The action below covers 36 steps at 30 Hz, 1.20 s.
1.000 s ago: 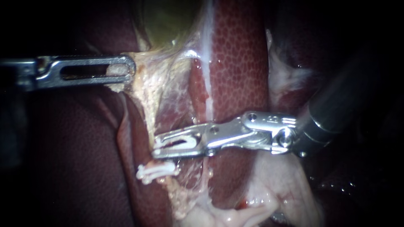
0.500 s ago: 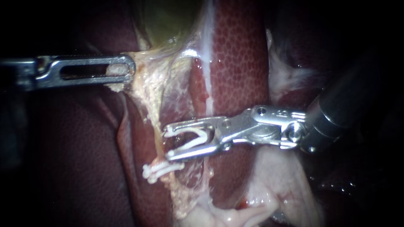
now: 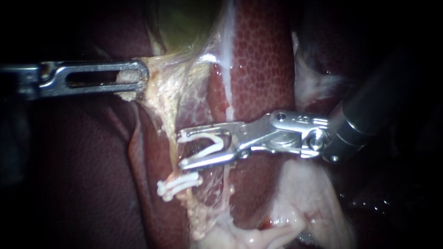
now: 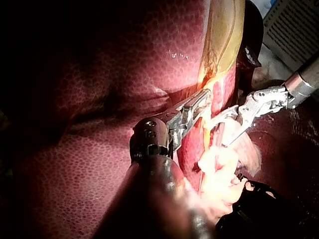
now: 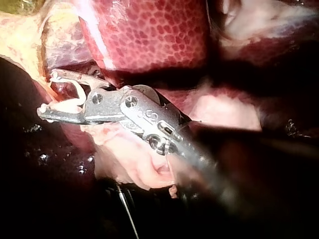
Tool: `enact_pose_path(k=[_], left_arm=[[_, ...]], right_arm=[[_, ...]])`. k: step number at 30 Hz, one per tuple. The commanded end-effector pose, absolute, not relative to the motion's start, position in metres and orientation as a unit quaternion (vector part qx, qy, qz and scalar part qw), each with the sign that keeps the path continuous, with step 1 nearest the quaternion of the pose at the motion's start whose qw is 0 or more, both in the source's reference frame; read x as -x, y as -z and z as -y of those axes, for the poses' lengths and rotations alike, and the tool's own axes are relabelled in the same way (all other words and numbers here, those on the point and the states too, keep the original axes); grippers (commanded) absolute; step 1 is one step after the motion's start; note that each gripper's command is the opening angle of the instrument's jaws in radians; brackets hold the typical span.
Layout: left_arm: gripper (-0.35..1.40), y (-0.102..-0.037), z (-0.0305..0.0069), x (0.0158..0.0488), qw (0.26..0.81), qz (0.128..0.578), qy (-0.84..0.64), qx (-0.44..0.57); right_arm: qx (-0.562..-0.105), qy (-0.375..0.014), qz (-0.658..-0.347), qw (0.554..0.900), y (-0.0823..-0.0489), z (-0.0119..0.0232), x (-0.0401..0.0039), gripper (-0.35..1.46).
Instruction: Clipping third clip left tube
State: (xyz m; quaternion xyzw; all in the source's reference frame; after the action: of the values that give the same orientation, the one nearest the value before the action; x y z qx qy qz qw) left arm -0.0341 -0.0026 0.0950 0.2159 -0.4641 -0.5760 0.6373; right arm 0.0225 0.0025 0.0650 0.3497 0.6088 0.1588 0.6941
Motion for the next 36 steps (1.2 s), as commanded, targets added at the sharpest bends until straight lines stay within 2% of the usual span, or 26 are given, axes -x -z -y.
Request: enact_pose_path(k=[1,7,20,36], left_arm=[[-0.13,-0.0950,0.0026,0.0341,0.637,0.464,0.576,-0.216],[-0.13,-0.0950,0.0026,0.0341,0.637,0.464,0.576,-0.216],[-0.13,-0.0949,0.0026,0.0342,0.637,0.464,0.576,-0.216],[-0.13,-0.0950,0.0027,0.0343,0.637,0.464,0.576,-0.215]], right_arm=[[-0.349,-0.158,-0.609,0.695,-0.0651,-0.0023,-0.0228,0.46],[-0.353,-0.160,-0.607,0.694,-0.0657,-0.0011,-0.0247,0.49],[-0.388,-0.155,-0.616,0.668,-0.0639,-0.0006,-0.0260,0.48],[-0.388,-0.154,-0.616,0.668,-0.0646,0.0001,-0.0283,0.47]])
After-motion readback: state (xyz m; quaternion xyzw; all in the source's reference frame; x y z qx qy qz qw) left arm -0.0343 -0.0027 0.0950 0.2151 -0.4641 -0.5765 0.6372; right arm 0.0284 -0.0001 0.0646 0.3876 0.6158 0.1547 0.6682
